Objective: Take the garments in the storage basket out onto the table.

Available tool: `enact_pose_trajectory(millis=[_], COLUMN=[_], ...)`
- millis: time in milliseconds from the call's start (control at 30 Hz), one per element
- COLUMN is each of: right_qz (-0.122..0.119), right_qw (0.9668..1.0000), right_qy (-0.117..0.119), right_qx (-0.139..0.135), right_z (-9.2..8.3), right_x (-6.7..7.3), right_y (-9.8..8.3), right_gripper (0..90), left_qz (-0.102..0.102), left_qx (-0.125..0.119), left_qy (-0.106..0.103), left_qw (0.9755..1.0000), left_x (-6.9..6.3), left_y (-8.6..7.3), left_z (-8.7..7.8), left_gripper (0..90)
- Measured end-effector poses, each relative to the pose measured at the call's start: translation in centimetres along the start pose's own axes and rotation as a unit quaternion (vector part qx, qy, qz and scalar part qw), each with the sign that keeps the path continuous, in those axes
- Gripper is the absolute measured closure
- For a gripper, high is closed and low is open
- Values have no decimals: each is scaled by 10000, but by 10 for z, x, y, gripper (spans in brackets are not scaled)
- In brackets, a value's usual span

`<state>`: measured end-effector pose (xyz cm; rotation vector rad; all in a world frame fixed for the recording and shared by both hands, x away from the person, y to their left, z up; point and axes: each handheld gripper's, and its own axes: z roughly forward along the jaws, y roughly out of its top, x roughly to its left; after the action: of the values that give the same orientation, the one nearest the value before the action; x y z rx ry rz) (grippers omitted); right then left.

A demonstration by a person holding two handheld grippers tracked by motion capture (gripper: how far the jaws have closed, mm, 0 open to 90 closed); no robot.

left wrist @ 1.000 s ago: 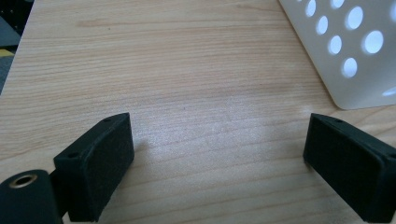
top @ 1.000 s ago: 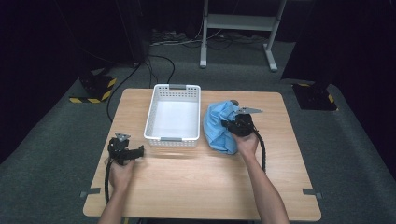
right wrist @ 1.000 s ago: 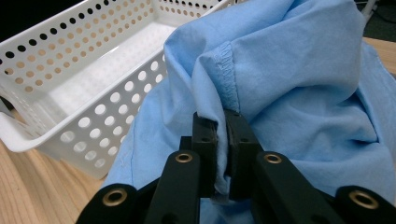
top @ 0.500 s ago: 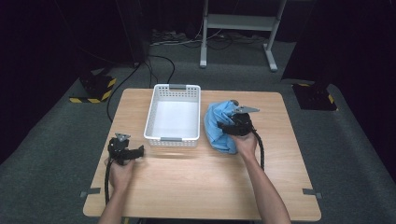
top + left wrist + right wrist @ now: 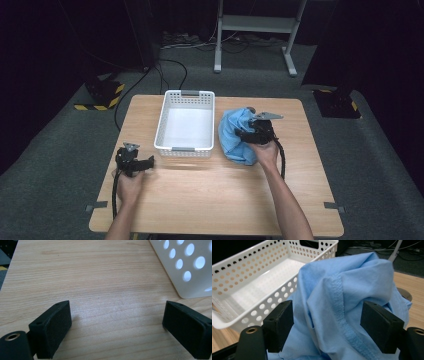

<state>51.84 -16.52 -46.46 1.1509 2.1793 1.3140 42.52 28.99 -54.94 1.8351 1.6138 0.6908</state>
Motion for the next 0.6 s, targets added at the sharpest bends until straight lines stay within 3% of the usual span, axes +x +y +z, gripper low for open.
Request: enact_pose_trajectory(millis=[600], right_qz=[167], right_qw=[9991], right_qy=[135], right_qx=[-370], right_z=[-23], right_x=[-10], right_y=[5], right_gripper=[266], left_qz=[1], left_qx=[1], left_qy=[1], left_qw=[10000], left_x=[0], left_y=[0], left_z=[0], left_gripper=[86])
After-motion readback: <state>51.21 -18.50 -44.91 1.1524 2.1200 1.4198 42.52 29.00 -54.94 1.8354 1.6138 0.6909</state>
